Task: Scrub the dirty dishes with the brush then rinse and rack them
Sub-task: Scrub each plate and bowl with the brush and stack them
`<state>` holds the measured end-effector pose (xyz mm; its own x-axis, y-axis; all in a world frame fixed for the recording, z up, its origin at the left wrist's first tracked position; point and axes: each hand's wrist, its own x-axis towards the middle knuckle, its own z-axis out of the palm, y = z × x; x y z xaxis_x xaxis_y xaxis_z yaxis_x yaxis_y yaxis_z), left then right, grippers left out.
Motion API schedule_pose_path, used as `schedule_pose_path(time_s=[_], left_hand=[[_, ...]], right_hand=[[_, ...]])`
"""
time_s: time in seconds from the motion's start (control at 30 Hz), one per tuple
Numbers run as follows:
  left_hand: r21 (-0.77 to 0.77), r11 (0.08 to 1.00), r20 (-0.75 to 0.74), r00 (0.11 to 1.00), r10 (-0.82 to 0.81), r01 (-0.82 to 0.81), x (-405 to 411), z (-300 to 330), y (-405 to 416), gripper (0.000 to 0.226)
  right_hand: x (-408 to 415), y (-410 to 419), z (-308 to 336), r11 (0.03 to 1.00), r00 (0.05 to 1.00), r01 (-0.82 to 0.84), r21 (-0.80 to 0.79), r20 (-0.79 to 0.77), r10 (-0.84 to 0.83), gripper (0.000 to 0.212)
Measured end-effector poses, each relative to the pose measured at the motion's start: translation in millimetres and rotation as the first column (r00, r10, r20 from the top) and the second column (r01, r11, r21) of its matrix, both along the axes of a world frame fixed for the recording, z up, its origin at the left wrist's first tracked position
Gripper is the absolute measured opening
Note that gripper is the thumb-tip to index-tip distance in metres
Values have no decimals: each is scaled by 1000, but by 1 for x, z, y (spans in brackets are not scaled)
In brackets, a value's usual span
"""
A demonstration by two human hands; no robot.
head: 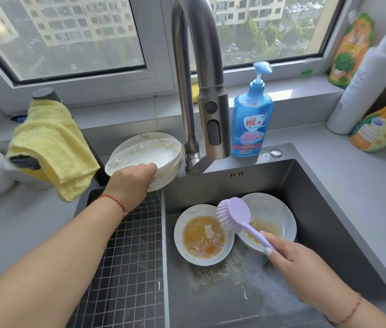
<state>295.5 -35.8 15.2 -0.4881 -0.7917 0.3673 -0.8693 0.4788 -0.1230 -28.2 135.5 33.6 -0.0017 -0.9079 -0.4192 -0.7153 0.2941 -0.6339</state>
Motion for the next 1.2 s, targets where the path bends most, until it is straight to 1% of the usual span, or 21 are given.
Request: schedule_pose_path(time_s=[0.13,0.33,0.47,0.53,0.6,0.7,0.83,0.87,0.93,0.97,1.0,1.07,1.13,1.17,1.2], left_hand=[[26,1000,8,1000,5,-5,-2,-5,-3,35],[90,996,-40,999,27,-23,-6,-10,-9,26],[171,982,-13,996,89,-85,-9,-18,-12,13],[202,971,22,992,122,-124,-9,-23,-13,14],[208,966,22,988,154,-155,-10,-27,-14,14],[205,960,11,981,192,-190,-16,-27,-14,7],[166,947,10,961,277,-274,-25,-27,-11,19],[128,950,-19,957,289,-284,-28,-29,-10,19],[-12,956,-123,949,289,-293,-35,-34,-5,11],[-77,953,-188,943,276,-294,-41,-36,-1,11],[-117,951,-249,936,250,-285,-48,-39,3,17],[-146,963,-350,922,166,-229,-69,-45,19,24],[-142,970,-438,891,118,-199,-93,-58,40,24],[-105,973,-483,866,132,-207,-105,-67,51,25],[-31,973,-533,827,178,-230,-115,-77,61,26]], right_hand=[[-1,0,-2,1000,1000,-6,5,-1,6,33],[-5,1,-5,1000,1000,10,-6,-12,-10,38],[-8,3,-6,1000,1000,20,-5,-15,-20,39],[-9,4,-7,1000,1000,24,-3,-11,-24,38],[-11,5,-6,1000,1000,28,-4,-12,-28,38],[-14,6,-7,1000,999,29,-7,-26,-29,40],[-18,8,-9,1000,1000,26,4,-12,-26,38],[-19,8,-10,1000,1000,24,3,-11,-24,38],[-21,9,-12,1000,999,30,3,-11,-30,39],[-22,9,-13,1000,999,30,2,-12,-30,39],[-23,10,-15,1000,1000,25,0,-17,-25,39],[-26,10,-17,1000,1000,11,2,-28,-11,38],[-28,9,-19,1000,1000,7,10,-23,-7,39],[-29,9,-20,1000,1000,7,13,-15,-7,40],[-30,8,-21,1000,1000,6,14,-8,-6,40]])
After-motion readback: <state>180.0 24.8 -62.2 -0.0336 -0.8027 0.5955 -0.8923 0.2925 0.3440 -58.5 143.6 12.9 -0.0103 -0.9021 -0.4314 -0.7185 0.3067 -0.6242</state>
